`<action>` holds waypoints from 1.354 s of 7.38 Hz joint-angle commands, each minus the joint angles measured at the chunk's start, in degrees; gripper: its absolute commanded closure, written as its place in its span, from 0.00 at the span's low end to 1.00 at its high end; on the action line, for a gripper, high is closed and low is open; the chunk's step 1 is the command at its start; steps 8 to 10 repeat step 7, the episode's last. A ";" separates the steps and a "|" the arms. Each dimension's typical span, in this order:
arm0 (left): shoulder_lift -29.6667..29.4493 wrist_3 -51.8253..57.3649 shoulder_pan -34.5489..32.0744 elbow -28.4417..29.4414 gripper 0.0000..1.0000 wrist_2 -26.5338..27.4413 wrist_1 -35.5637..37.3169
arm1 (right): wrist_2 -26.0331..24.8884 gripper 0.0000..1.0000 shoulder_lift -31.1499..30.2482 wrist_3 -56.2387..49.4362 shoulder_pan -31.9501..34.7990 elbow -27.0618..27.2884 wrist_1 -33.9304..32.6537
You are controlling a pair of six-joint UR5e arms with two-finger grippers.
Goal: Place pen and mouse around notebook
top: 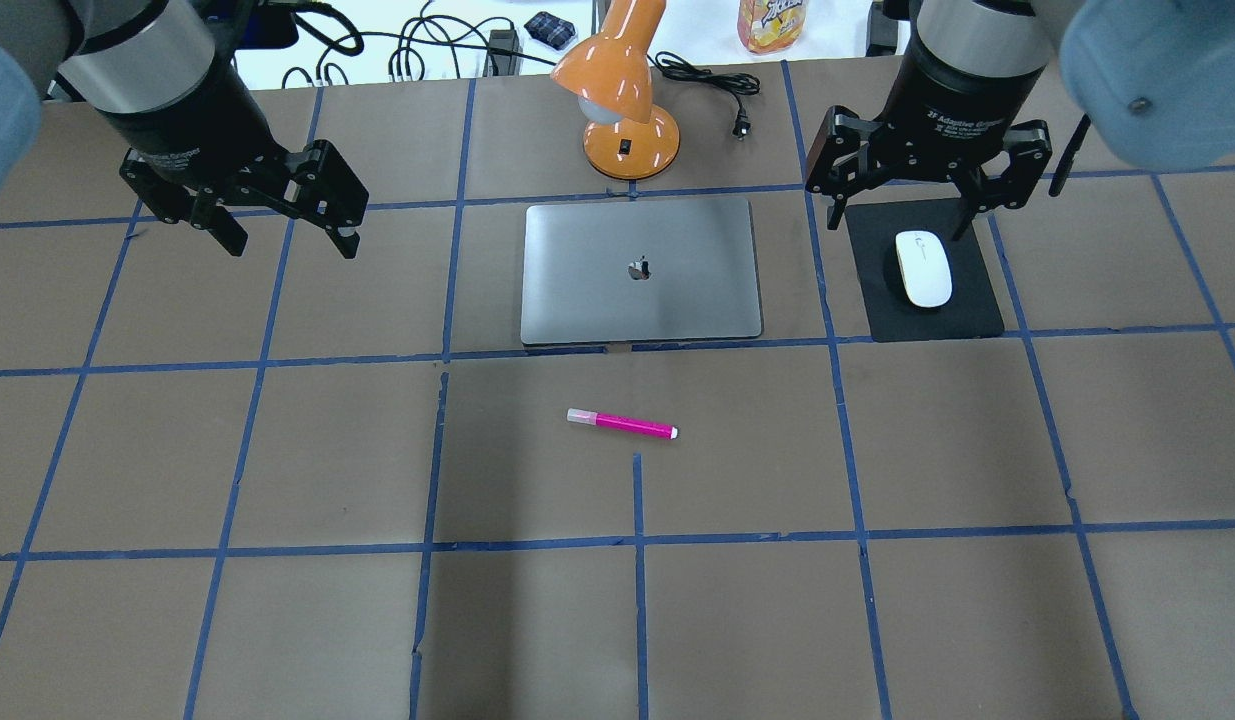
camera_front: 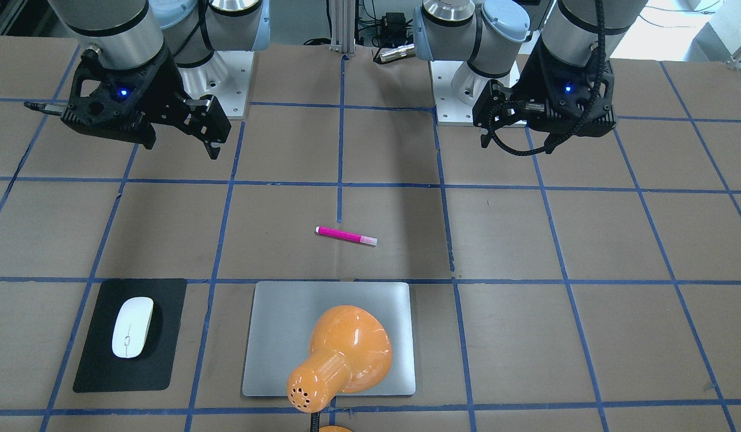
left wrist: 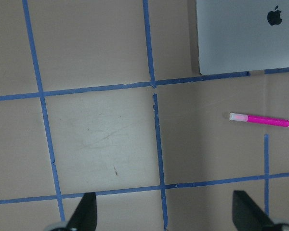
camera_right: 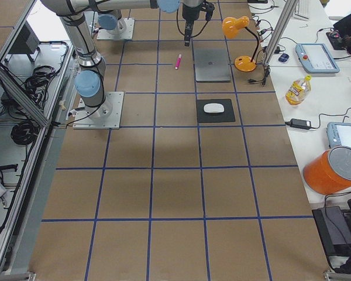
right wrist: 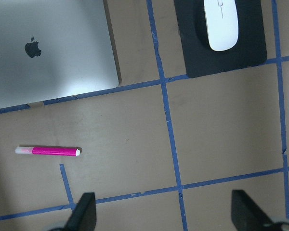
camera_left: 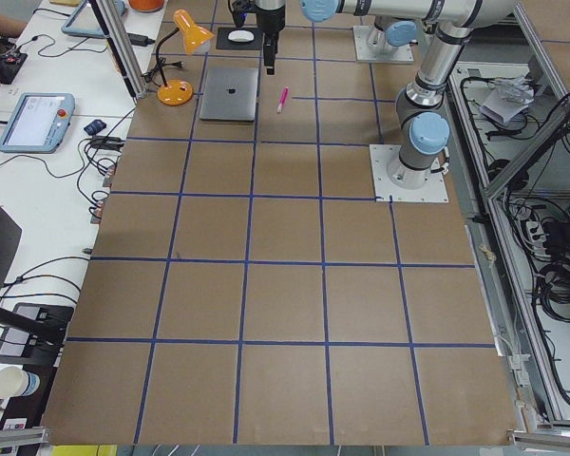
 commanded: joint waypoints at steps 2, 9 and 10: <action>-0.59 0.09 -0.13 0.38 0.00 0.28 -0.20 | 0.04 0.00 0.03 0.00 0.00 0.02 0.01; -1.21 0.18 -0.40 2.05 0.00 0.28 -0.19 | 0.04 0.00 0.12 0.00 0.00 0.02 -0.08; -1.21 0.18 -0.40 2.05 0.00 0.28 -0.19 | 0.04 0.00 0.12 0.00 0.00 0.02 -0.08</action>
